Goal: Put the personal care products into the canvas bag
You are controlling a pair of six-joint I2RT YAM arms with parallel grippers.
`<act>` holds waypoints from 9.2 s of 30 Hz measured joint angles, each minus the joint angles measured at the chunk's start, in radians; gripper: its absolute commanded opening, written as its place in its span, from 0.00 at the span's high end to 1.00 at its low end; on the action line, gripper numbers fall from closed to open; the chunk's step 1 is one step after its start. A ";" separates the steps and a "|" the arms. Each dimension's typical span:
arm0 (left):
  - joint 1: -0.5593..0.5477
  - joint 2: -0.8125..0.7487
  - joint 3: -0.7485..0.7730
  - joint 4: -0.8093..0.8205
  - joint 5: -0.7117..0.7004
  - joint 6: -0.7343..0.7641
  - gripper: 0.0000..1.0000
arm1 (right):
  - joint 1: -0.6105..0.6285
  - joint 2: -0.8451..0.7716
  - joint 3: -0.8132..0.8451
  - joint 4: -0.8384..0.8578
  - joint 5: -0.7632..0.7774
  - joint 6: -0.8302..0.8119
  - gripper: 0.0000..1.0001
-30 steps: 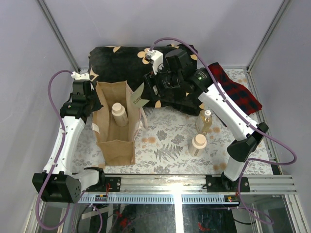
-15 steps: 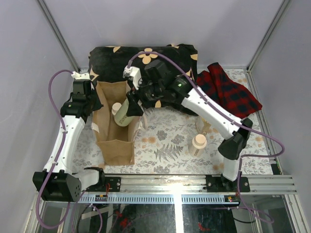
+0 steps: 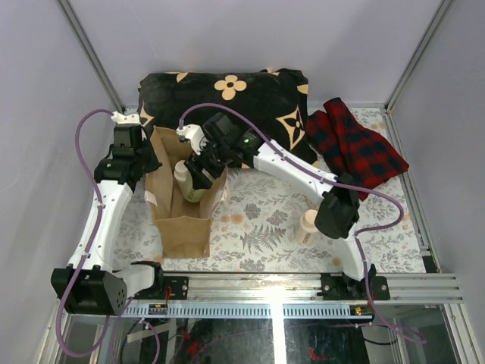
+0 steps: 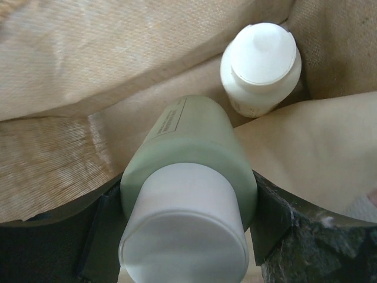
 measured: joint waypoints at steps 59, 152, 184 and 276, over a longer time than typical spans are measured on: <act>0.002 -0.004 0.000 0.003 0.001 -0.012 1.00 | 0.113 0.043 -0.054 0.099 0.365 -0.090 0.02; 0.008 -0.023 -0.038 0.042 0.024 -0.038 1.00 | -0.448 -0.476 -0.729 -0.188 0.719 0.408 0.99; 0.008 -0.005 -0.025 0.042 0.021 -0.046 1.00 | -0.220 -0.314 0.114 -0.172 0.267 0.213 0.99; 0.010 -0.032 -0.026 0.024 0.002 -0.042 1.00 | 0.174 0.069 0.118 0.026 0.190 0.036 0.18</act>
